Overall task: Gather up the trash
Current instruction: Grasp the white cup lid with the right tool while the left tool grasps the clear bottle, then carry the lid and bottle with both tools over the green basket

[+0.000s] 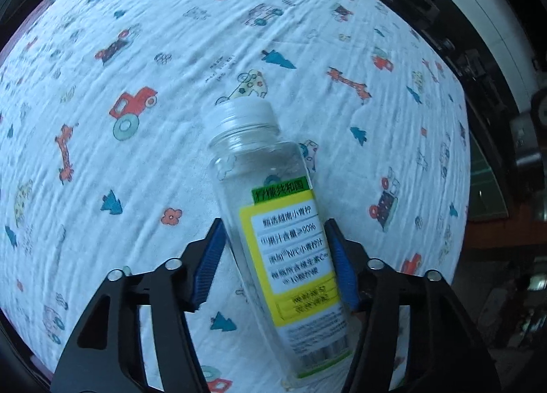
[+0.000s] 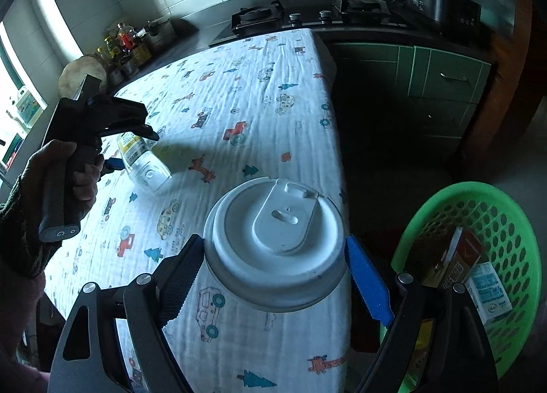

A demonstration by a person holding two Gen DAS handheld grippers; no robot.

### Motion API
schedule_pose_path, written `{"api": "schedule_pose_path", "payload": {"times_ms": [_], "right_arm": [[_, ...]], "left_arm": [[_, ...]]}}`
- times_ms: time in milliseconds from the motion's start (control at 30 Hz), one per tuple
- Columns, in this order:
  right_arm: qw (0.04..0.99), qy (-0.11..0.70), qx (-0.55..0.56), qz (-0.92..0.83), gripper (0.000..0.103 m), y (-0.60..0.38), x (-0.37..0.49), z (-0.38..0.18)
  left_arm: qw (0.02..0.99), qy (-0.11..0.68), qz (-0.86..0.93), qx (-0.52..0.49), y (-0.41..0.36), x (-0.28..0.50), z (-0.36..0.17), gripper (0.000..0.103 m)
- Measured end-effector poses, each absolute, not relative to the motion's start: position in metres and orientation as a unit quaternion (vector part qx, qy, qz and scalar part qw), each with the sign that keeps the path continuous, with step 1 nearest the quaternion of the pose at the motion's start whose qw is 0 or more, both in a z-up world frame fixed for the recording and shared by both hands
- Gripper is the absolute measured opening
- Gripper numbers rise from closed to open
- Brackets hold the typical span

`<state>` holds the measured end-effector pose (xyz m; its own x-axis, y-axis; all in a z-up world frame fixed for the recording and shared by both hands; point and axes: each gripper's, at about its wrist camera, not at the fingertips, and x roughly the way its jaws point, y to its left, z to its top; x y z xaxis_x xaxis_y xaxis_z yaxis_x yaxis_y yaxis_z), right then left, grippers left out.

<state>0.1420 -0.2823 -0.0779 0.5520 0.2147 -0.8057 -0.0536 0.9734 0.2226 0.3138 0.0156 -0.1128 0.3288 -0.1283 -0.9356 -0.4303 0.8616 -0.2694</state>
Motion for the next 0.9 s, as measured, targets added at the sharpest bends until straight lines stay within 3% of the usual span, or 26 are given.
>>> {"api": "schedule_pose_path", "payload": {"times_ms": [500,900], "right_arm": [[0.882,0.453,0.129,0.003,0.081,-0.336,0.100,-0.078],[0.863,0.460,0.169,-0.120,0.081,-0.424,0.053,-0.085]], "left_arm": [[0.802,0.569,-0.063,-0.172,-0.011,0.263,-0.081,0.048],[0.801,0.554,-0.188,-0.125,-0.092,0.215,-0.046,0.048]]}}
